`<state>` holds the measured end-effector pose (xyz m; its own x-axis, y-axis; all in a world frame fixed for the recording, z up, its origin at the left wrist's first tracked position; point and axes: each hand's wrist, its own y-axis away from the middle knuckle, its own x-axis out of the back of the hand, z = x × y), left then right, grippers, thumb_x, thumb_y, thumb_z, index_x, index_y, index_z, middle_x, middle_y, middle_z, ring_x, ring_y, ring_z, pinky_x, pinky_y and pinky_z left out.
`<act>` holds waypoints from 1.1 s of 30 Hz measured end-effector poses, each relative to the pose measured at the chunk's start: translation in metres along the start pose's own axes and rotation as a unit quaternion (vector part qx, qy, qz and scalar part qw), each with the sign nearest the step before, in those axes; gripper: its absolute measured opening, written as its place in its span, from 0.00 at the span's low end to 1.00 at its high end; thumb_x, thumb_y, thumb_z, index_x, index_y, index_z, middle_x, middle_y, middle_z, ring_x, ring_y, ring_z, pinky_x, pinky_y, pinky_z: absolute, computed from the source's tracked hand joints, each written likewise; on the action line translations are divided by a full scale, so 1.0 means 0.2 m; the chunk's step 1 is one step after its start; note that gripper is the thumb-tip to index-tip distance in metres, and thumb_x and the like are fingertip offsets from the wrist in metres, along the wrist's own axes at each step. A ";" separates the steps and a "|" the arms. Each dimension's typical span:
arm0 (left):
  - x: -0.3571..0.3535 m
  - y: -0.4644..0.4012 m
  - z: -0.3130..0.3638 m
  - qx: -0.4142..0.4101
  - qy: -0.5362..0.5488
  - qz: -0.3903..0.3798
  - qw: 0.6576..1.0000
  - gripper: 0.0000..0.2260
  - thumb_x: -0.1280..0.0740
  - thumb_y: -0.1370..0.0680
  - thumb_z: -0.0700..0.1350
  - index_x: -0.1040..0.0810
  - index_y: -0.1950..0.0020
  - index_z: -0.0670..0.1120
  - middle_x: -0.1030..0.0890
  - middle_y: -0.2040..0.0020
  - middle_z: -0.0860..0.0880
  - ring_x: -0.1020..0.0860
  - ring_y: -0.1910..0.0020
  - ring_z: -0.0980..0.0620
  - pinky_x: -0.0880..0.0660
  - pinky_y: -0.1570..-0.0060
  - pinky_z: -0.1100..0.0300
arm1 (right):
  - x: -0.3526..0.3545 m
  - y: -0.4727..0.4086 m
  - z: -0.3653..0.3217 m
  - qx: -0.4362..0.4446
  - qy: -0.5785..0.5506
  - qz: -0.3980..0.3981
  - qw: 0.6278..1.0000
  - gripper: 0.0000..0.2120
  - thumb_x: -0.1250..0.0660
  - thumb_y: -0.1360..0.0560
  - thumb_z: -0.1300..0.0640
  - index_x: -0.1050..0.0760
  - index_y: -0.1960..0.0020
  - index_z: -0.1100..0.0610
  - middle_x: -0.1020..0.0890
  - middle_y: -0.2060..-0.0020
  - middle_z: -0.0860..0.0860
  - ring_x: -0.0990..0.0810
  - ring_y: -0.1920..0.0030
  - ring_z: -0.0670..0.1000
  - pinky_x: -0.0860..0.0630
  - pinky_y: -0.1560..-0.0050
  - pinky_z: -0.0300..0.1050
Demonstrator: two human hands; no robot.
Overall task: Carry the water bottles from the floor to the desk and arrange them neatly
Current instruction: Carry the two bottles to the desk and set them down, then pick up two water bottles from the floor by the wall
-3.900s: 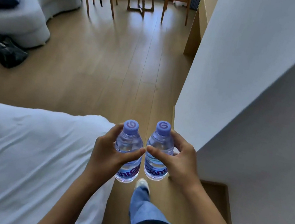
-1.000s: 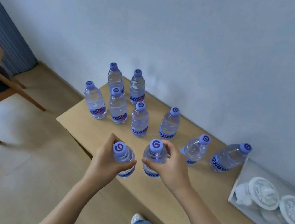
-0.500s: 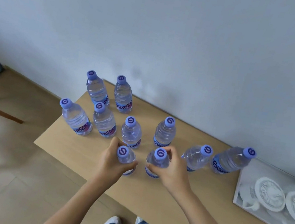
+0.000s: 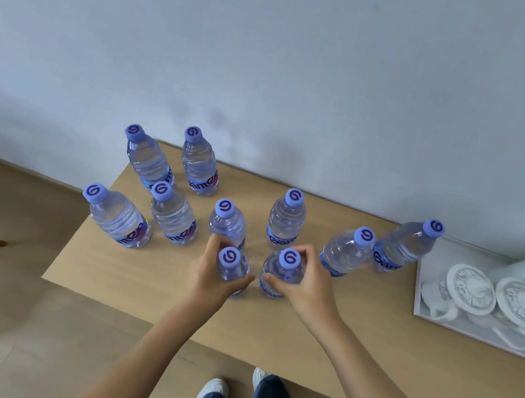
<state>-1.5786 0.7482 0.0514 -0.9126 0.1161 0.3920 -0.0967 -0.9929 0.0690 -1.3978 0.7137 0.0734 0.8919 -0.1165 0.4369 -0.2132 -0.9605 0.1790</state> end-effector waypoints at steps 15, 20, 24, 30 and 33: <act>0.16 0.13 0.09 -0.023 -0.027 -0.048 0.998 0.40 0.20 0.32 0.42 0.37 0.26 0.45 0.30 0.34 0.52 0.32 0.35 0.58 0.36 0.39 0.70 | 0.10 0.18 0.03 -0.013 0.027 0.075 0.997 0.37 0.20 0.32 0.52 0.33 0.28 0.54 0.27 0.33 0.48 0.29 0.32 0.47 0.35 0.36 0.39; 0.20 0.18 0.22 -0.119 -0.060 -0.016 0.991 0.34 0.23 0.29 0.49 0.36 0.28 0.51 0.29 0.35 0.55 0.32 0.35 0.57 0.37 0.39 0.67 | 0.15 0.38 0.06 -0.036 -0.024 0.137 0.990 0.34 0.21 0.31 0.51 0.33 0.30 0.52 0.27 0.38 0.43 0.29 0.36 0.43 0.33 0.37 0.40; 0.07 0.30 0.32 -0.174 -0.065 -0.075 0.980 0.32 0.24 0.28 0.48 0.34 0.28 0.49 0.29 0.37 0.57 0.33 0.39 0.63 0.37 0.42 0.69 | 0.20 0.60 0.13 -0.070 -0.042 0.173 0.981 0.31 0.23 0.29 0.50 0.32 0.31 0.52 0.25 0.36 0.48 0.27 0.36 0.47 0.30 0.37 0.42; -0.24 0.56 0.42 -0.216 -0.104 -0.251 0.938 0.27 0.29 0.25 0.53 0.34 0.29 0.49 0.29 0.33 0.57 0.32 0.33 0.60 0.39 0.40 0.70 | 0.38 1.00 0.28 -0.131 -0.075 0.255 0.955 0.26 0.25 0.28 0.50 0.32 0.34 0.45 0.25 0.38 0.45 0.25 0.38 0.44 0.30 0.42 0.37; -0.43 0.70 0.47 -0.241 -0.135 -0.337 0.900 0.24 0.31 0.23 0.52 0.32 0.29 0.49 0.27 0.33 0.53 0.31 0.33 0.57 0.38 0.40 0.69 | 0.49 1.23 0.37 -0.162 -0.103 0.310 0.931 0.24 0.25 0.27 0.51 0.32 0.38 0.40 0.25 0.39 0.43 0.25 0.39 0.42 0.30 0.44 0.34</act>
<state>-1.4761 0.6019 0.1133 -0.4585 0.6328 0.6240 -0.8128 -0.5825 -0.0065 -1.3337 0.4465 0.0954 0.6076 -0.7019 0.3717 -0.7922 -0.5696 0.2193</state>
